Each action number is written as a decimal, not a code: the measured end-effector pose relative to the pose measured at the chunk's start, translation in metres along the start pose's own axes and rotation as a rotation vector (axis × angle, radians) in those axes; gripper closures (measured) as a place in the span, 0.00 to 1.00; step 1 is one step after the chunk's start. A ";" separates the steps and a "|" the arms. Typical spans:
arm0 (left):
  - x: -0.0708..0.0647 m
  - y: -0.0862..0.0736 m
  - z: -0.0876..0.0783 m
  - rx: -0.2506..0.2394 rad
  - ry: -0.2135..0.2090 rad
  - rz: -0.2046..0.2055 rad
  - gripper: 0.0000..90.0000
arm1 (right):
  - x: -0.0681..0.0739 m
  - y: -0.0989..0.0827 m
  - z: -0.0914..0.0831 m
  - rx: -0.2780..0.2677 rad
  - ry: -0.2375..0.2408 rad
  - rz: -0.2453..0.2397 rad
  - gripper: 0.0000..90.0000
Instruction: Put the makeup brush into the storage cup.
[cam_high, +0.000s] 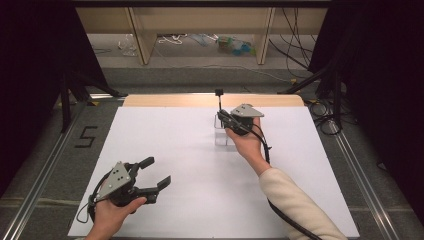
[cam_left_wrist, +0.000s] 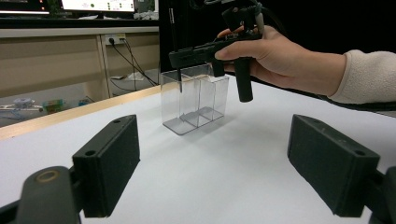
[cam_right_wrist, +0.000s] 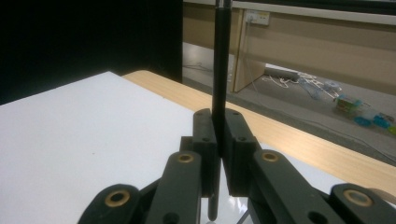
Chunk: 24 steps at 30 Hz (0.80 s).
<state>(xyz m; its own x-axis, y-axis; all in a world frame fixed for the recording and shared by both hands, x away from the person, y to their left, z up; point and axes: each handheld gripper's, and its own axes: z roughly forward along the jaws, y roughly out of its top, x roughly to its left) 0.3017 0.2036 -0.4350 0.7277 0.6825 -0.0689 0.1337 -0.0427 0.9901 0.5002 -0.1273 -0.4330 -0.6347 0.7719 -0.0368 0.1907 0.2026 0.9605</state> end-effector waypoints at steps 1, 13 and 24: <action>0.000 0.000 0.000 -0.001 0.000 0.000 0.19 | 0.000 0.000 0.000 0.002 0.002 0.003 0.95; 0.000 0.000 0.000 0.000 -0.001 0.003 0.19 | 0.001 -0.003 0.002 0.017 0.002 0.004 0.95; 0.000 0.000 0.000 0.000 0.000 0.003 0.19 | 0.000 -0.006 0.003 0.017 -0.001 -0.001 0.95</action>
<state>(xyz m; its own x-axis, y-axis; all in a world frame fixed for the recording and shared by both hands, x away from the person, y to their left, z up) 0.3016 0.2036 -0.4350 0.7281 0.6822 -0.0663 0.1319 -0.0446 0.9903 0.5013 -0.1262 -0.4393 -0.6345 0.7720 -0.0384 0.2023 0.2138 0.9557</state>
